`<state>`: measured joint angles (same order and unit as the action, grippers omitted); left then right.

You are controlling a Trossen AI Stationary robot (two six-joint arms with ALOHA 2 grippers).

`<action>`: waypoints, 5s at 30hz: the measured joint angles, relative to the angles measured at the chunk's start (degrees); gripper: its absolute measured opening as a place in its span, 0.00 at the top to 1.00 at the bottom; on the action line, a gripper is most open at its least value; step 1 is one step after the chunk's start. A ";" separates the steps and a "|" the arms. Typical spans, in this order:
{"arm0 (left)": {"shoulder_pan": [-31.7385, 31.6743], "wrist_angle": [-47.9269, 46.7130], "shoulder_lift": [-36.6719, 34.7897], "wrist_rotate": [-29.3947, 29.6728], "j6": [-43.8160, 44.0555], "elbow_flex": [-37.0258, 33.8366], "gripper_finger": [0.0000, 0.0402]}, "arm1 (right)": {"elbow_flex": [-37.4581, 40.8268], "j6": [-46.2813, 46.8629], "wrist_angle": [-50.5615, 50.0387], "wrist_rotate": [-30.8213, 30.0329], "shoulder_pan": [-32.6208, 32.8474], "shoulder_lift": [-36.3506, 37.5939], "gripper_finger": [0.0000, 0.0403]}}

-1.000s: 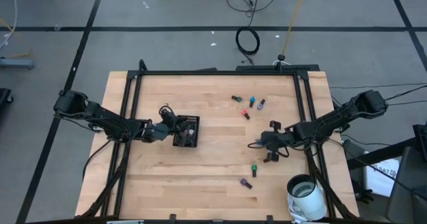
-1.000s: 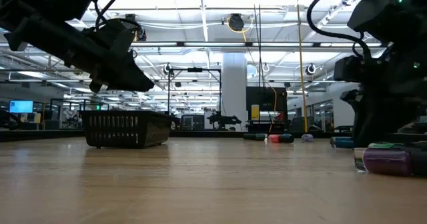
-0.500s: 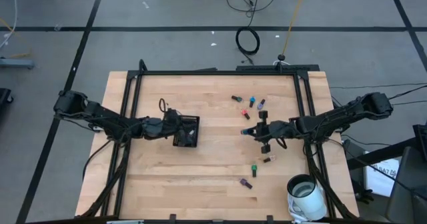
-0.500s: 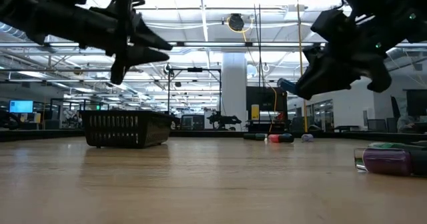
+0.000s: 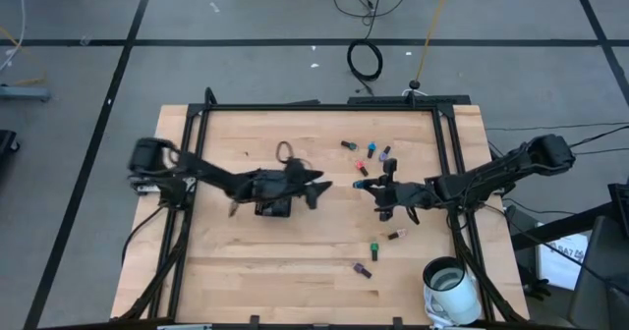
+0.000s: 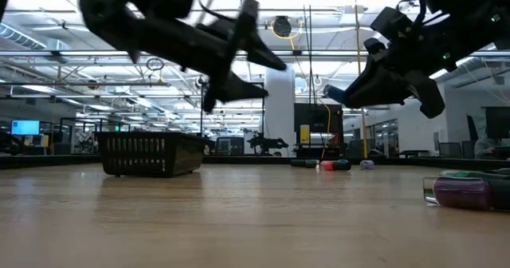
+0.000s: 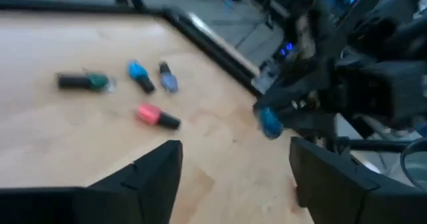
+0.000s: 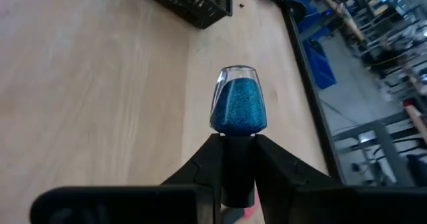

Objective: Pick & Place Nail Polish
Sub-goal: Put the dark blue nail polish into the basket

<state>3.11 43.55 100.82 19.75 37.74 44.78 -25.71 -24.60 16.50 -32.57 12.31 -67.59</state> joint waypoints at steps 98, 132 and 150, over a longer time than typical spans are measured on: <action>-0.12 -31.57 -1.36 8.52 -30.74 17.74 0.87 | -0.02 26.13 -18.48 -6.61 0.48 21.30 0.52; 3.57 -6.08 -34.67 13.14 -15.21 -29.31 0.87 | 9.40 25.89 -14.39 -12.35 0.40 36.43 0.58; 8.64 18.40 -34.78 -45.45 -13.44 -31.23 0.87 | 9.38 26.78 -13.25 -12.18 0.40 36.41 0.58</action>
<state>11.75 61.94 66.04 -25.70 24.31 13.55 -16.34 2.17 3.25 -44.75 12.71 -31.18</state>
